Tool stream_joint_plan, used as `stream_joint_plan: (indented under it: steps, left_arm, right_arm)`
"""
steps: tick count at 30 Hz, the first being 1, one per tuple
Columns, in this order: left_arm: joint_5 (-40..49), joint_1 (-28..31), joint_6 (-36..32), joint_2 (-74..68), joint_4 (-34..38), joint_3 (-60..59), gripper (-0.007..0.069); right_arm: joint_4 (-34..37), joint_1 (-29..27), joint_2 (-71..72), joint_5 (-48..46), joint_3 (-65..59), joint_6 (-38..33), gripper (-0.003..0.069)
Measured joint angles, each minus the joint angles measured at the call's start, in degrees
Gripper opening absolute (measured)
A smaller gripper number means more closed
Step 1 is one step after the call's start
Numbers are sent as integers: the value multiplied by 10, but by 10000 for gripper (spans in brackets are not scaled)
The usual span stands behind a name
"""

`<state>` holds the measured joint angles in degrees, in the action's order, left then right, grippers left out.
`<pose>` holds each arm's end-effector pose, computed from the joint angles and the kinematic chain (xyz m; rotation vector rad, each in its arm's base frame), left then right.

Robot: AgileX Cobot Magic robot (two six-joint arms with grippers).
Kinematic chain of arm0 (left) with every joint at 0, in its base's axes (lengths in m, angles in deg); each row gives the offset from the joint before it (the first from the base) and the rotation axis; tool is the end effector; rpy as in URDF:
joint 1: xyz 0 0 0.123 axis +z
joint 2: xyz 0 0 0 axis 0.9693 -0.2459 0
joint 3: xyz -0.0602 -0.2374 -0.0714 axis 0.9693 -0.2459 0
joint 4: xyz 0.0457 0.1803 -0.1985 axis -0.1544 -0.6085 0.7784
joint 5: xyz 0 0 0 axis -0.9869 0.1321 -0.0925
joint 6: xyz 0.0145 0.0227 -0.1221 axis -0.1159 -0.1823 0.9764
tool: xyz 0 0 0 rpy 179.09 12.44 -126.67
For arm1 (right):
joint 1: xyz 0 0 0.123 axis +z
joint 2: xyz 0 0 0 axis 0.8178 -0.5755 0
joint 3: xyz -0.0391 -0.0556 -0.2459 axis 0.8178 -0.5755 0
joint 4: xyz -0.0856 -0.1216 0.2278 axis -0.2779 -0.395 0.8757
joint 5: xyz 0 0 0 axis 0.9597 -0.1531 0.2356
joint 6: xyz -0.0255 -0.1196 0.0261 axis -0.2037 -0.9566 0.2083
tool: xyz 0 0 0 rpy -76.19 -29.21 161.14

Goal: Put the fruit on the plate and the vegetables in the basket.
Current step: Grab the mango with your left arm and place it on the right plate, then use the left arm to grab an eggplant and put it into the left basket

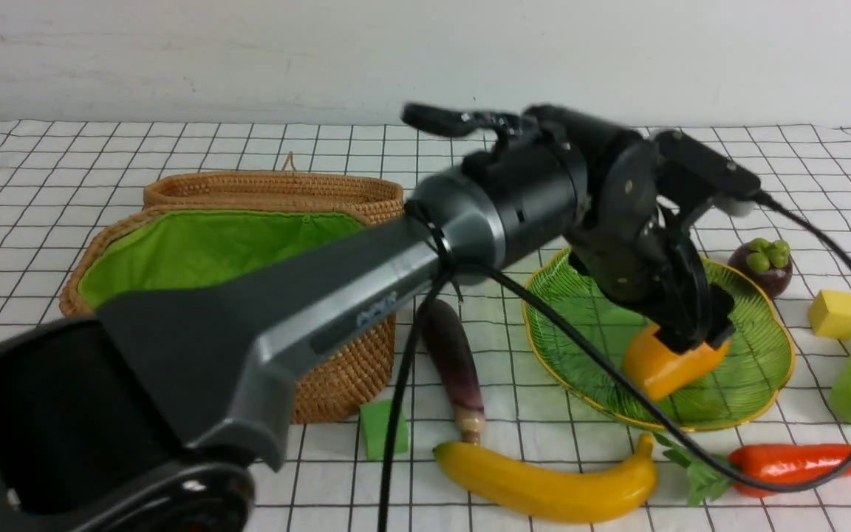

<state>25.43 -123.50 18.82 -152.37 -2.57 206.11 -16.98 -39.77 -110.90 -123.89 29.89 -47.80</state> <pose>0.3516 -0.4021 0.2370 1.1754 2.1868 -0.4099 0.0882 0.0499 0.3887 -0.3614 2.1415 0.3918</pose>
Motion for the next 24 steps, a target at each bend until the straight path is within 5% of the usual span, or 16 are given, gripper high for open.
stream_joint_plan:
  steps: [3, 5, 9, 11, 18, 24]
  left_arm:
    - [70, 0, 39, 42, 1, 1, 518]
    - [153, 0, 95, 88, -10, 1, 367]
    - [184, 0, 177, 158, -46, -9, 62]
    - [184, 0, 205, 193, -53, -38, -13]
    - [187, -3, 254, 237, -47, -211, 0]
    - [162, -3, 342, 140, -115, -238, 234]
  right_arm:
    - [0, 0, 0, 0, 0, -5, 90]
    - [1, 0, 0, 0, 0, -7, 90]
    - [9, 0, 0, -1, 0, -8, 90]
    - [10, 0, 0, -1, 0, -10, 90]
    - [11, 0, 0, -4, 0, -26, 91]
    - [11, 0, 0, -4, 0, -43, 91]
